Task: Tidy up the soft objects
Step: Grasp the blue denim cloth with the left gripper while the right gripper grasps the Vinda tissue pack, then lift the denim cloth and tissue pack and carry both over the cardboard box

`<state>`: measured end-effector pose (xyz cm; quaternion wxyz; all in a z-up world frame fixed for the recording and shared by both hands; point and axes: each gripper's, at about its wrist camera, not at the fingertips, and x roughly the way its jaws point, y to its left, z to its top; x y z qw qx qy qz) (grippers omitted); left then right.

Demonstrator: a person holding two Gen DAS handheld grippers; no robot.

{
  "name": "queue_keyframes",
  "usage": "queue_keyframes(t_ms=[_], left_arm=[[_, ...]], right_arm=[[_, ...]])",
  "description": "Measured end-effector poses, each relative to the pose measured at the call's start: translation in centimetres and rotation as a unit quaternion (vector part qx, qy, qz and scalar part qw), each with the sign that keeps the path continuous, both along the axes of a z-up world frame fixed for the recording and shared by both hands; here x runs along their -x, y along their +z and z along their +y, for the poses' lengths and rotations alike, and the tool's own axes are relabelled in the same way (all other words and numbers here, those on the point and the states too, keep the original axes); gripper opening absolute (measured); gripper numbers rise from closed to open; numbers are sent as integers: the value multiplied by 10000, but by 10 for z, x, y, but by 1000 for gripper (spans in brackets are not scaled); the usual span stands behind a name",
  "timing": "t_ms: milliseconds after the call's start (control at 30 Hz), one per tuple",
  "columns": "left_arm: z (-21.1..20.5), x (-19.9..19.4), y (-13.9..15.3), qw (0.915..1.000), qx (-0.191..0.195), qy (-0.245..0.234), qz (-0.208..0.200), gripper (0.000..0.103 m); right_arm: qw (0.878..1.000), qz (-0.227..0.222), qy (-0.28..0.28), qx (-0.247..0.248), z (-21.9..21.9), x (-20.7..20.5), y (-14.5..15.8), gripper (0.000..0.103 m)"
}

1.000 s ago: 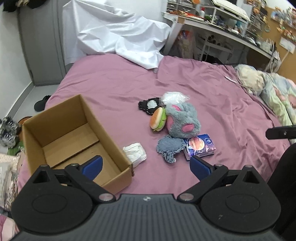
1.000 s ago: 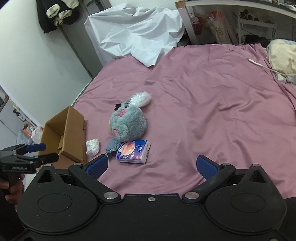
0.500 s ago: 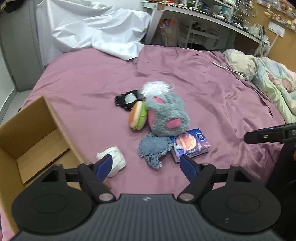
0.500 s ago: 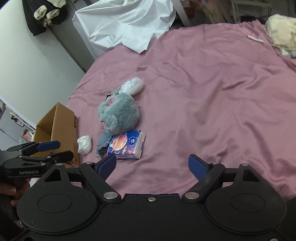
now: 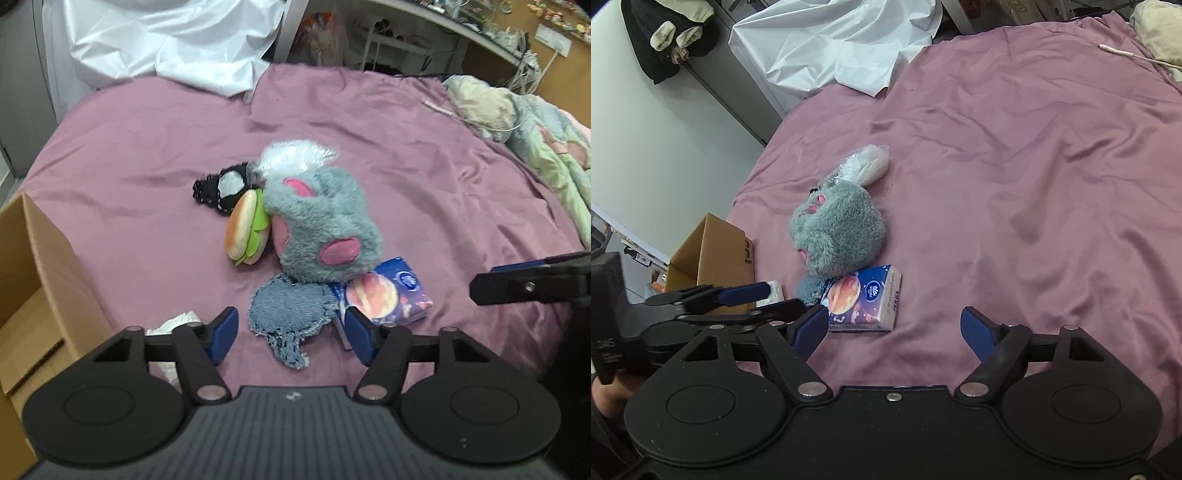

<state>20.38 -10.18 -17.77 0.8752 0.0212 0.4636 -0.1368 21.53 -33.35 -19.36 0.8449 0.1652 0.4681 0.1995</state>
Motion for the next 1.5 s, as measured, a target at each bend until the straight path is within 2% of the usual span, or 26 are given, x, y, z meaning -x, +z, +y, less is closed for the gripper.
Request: queue_keyframes(t_ms=[500,567,733,1033,1233,1267,1300,1367,1500], left_arm=[[-5,-23,-23,9996,-1,160,224,58],[-3,-25,-26,9995,-32,157,279,54],[-6,-26,-31,9996,-66,141,247,51],[1,-22,-27,9989,218,279,291,39],[0,-16,-23,9989,332,201,273,37],[0,-15,-22,9988,344,201,269,37],[0,-14,-20,9989,349,199,259,37],[0,-12,-17,9990,310,217,222,37],[3,-9,-9,9991,331,229,158,37]], right_arm=[[9998,139,-33,-138,7,-8,-9,78],[9998,157,-40,-148,6,-8,-11,78],[9995,214,-57,-230,6,-12,-14,78],[9980,438,51,-457,27,-24,-27,78],[9985,491,118,-215,43,-25,-37,77],[9987,468,122,-168,45,-24,-36,72],[9989,444,108,-108,47,-25,-36,59],[9990,435,44,8,47,-25,-35,42],[9986,443,-7,-280,35,-22,-29,29]])
